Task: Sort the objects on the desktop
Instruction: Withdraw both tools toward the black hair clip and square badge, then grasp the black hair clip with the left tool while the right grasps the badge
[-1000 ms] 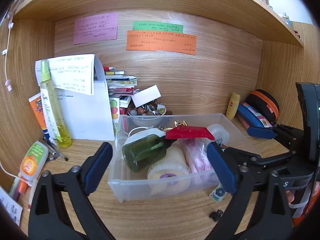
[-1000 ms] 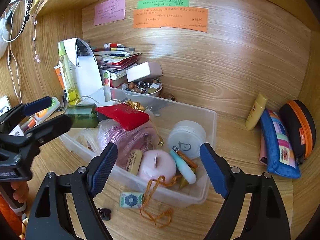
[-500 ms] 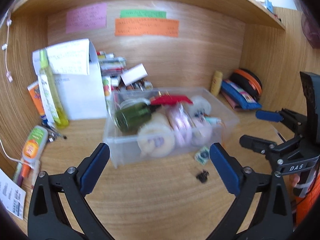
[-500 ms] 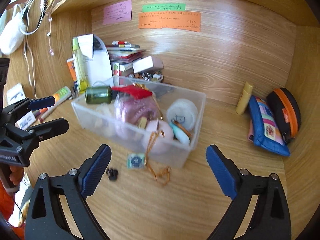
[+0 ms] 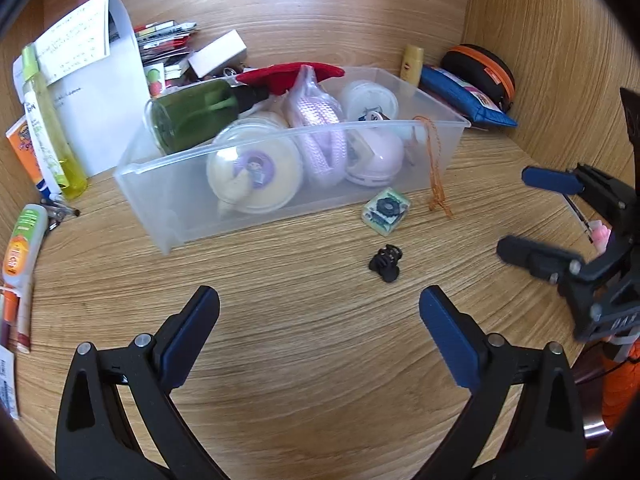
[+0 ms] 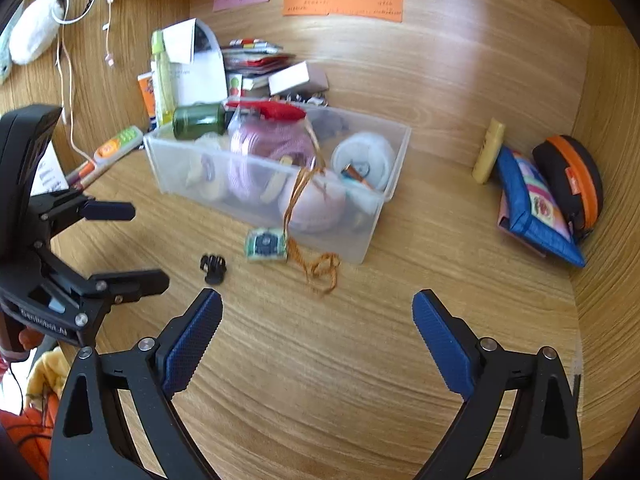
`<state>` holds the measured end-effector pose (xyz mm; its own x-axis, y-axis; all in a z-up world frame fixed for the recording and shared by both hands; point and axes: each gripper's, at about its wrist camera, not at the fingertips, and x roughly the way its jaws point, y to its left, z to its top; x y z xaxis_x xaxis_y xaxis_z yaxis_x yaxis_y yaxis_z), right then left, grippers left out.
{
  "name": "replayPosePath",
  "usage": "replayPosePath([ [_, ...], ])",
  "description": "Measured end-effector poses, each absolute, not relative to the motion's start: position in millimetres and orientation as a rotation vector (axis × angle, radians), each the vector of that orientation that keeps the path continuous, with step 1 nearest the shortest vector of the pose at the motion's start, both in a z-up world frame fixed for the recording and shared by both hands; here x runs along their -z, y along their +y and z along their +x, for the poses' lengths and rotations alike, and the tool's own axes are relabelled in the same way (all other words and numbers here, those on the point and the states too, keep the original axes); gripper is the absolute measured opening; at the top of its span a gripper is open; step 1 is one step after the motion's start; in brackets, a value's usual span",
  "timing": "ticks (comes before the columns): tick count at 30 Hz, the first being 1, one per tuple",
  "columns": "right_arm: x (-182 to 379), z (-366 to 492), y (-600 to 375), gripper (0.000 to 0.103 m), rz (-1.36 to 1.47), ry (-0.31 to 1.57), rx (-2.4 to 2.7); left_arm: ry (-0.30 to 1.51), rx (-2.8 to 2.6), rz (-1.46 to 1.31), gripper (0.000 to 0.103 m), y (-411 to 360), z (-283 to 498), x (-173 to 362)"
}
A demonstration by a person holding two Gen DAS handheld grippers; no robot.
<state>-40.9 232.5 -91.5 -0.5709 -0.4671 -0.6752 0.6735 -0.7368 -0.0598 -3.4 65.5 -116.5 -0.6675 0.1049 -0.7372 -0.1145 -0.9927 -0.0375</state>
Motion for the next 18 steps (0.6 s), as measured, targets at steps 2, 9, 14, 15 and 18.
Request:
replayPosePath([
  [2, 95.3, -39.5, 232.6, 0.095, 0.864, 0.422, 2.274, 0.04, -2.765, -1.207, 0.101, 70.0, -4.5, 117.1],
  [9, 100.1, -31.5, 234.2, 0.093, 0.846, 0.434, 2.239, 0.164, -2.675, -1.197, 0.061, 95.8, -13.1, 116.1],
  [14, 107.3, -30.8, 229.9, 0.067, 0.901, 0.452, 2.176, 0.183, -2.622, -1.242, 0.05, 105.7, -25.6, 122.8],
  [15, 109.1, -30.1, 228.3, 0.064, 0.907, 0.458, 2.169, 0.185, -2.615, -1.248, 0.046, 106.9, -27.4, 123.8],
  [18, 113.8, -28.8, 222.3, 0.059, 0.917, 0.485, 2.143, 0.195, -2.627, -1.258, 0.04, 106.9, -32.5, 124.9],
])
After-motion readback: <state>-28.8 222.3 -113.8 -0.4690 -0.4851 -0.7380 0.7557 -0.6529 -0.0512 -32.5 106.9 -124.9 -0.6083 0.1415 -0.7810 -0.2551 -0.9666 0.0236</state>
